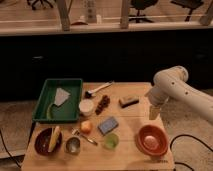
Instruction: Place eraser in plastic cup
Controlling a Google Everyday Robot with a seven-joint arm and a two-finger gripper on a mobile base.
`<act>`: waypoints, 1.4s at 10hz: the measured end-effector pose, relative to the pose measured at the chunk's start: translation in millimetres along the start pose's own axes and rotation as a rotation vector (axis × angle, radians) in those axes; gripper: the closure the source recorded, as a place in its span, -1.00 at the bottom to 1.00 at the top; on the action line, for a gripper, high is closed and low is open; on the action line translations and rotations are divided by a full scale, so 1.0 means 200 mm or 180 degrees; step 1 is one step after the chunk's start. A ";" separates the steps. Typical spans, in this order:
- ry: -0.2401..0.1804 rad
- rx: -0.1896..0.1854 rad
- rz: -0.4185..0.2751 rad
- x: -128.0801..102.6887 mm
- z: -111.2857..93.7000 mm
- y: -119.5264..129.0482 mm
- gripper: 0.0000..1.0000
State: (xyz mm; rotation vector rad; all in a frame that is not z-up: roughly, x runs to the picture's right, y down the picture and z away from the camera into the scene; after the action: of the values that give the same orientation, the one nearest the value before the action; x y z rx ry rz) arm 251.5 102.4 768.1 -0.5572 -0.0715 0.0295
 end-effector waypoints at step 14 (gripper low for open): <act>-0.0186 -0.0010 -0.0001 0.03 0.24 -0.24 -0.60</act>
State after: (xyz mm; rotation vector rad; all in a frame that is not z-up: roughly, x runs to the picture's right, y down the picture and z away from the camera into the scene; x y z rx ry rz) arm 253.7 87.9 835.2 -0.5595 -0.1285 0.0454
